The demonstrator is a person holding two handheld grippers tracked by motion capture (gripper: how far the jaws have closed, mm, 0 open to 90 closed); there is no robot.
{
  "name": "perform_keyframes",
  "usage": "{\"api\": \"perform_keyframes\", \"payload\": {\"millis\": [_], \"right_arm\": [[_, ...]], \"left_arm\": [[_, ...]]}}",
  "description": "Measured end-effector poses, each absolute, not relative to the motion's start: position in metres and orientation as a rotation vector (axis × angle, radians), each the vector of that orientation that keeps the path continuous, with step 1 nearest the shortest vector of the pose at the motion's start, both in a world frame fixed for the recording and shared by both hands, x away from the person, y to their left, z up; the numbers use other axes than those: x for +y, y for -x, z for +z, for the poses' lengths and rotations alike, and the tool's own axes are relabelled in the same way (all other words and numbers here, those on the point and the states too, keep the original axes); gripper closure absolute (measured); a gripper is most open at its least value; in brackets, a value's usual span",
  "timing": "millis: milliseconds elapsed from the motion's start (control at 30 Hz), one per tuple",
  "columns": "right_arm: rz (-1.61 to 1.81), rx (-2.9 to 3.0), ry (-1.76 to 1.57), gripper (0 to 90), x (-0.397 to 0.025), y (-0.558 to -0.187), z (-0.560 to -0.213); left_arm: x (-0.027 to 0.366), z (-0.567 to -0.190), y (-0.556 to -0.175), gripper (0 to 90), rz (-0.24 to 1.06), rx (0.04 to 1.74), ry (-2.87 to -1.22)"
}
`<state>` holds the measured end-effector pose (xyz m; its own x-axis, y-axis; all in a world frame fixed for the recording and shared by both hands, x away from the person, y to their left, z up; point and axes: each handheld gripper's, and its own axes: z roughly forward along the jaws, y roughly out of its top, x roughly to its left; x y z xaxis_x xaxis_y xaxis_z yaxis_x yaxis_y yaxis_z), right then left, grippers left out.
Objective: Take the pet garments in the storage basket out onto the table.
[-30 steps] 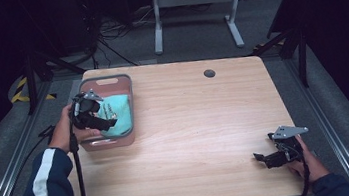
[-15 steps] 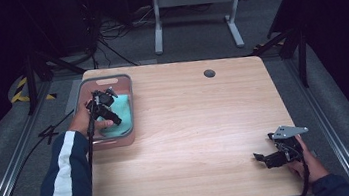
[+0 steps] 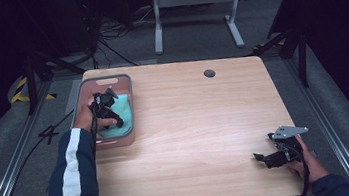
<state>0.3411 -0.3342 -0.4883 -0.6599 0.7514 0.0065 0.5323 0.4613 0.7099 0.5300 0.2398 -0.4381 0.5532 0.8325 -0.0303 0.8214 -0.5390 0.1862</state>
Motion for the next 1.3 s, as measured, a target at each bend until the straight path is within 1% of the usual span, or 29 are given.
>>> {"api": "perform_keyframes", "payload": {"millis": [33, 133, 200, 233, 333, 400, 433, 500, 533, 667, 833, 1033, 1300], "right_arm": [[1.007, 2.407, -1.093, 0.5, -0.334, -0.341, -0.488], [1.006, 2.406, -1.094, 0.5, -0.334, -0.341, -0.488], [1.006, 2.406, -1.094, 0.5, -0.334, -0.341, -0.488], [1.006, 2.407, -1.094, 0.5, -0.334, -0.341, -0.488], [1.006, 2.406, -1.094, 0.5, -0.334, -0.341, -0.488], [1.007, 2.407, -1.094, 0.5, -0.334, -0.341, -0.488], [1.006, 2.406, -1.094, 0.5, -0.334, -0.341, -0.488], [1.007, 2.406, -1.095, 0.6, -0.334, -0.341, -0.488], [1.006, 2.407, -1.094, 0.5, -0.334, -0.341, -0.488], [1.006, 2.406, -1.093, 0.5, -0.334, -0.341, -0.488], [1.006, 2.406, -1.094, 0.6, -0.334, -0.341, -0.488], [1.006, 2.407, -1.093, 0.6, -0.334, -0.341, -0.488], [1.006, 2.406, -1.094, 0.5, -0.334, -0.341, -0.488]], "left_arm": [[0.237, -0.437, -0.529, 23.3, 0.087, 1.379, -2.618], [0.236, -0.433, -0.528, 36.4, 0.067, 1.319, -2.639], [0.236, -0.432, -0.527, 53.7, 0.065, 1.299, -2.635], [0.237, -0.432, -0.527, 57.8, 0.062, 1.289, -2.636], [0.238, -0.431, -0.524, 67.3, 0.058, 1.292, -2.616], [0.238, -0.431, -0.524, 69.8, 0.06, 1.289, -2.61], [0.238, -0.43, -0.522, 71.8, 0.091, 1.277, -2.613], [0.238, -0.429, -0.522, 73.2, 0.101, 1.272, -2.62], [0.239, -0.425, -0.519, 73.9, 0.132, 1.268, -2.62], [0.245, -0.414, -0.514, 75.6, 0.191, 1.262, -2.559], [0.254, -0.403, -0.509, 76.1, 0.235, 1.258, -2.506], [0.264, -0.382, -0.497, 76.3, 0.307, 1.213, -2.412], [0.271, -0.365, -0.481, 76.7, 0.37, 1.175, -2.319]]}}
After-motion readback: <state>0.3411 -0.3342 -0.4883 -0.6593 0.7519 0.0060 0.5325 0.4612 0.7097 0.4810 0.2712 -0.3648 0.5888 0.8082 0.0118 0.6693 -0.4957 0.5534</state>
